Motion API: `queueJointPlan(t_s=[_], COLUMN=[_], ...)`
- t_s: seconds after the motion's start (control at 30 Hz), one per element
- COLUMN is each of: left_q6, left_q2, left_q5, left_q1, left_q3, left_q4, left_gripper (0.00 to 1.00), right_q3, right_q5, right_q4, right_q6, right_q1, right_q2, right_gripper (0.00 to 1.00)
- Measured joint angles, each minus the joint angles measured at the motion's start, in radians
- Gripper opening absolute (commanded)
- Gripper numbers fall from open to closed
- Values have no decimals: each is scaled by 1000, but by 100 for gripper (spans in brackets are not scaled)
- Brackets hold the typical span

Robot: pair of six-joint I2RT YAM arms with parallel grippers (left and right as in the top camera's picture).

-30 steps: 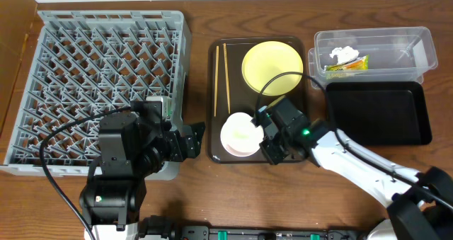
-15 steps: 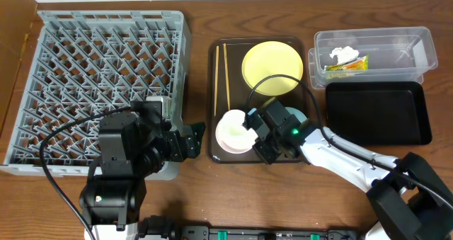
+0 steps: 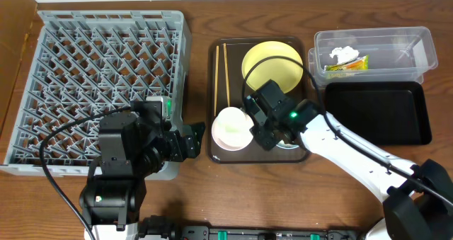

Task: Sort waste into correct bins and load items into the dishwasher
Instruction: 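Grasp the light-blue bowl rim with the right gripper and lift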

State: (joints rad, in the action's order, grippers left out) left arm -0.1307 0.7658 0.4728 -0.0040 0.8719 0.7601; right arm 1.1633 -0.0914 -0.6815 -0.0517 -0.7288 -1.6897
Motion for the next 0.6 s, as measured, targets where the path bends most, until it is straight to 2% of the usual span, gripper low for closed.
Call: queueJointPlan(t_s=[0.13, 0.23, 0.37, 0.4, 0.6], left_q6=[0, 0, 0, 0, 0], left_q2=[0, 0, 0, 0, 0], left_q5=[0, 0, 0, 0, 0], left_q1=[0, 0, 0, 0, 0], left_q3=[0, 0, 0, 0, 0], left_q4=[0, 0, 0, 0, 0], left_gripper=[94, 95, 94, 95, 94], right_q3=[0, 0, -1, -3, -1], right_q5=[44, 66, 85, 88, 141], right_q4=[5, 14, 19, 18, 14], right_q6=[-38, -63, -93, -109, -190], right_q1=[6, 5, 5, 5, 8], right_q2=[-7, -42, -145, -170, -158], right_gripper=[40, 34, 5, 1, 1])
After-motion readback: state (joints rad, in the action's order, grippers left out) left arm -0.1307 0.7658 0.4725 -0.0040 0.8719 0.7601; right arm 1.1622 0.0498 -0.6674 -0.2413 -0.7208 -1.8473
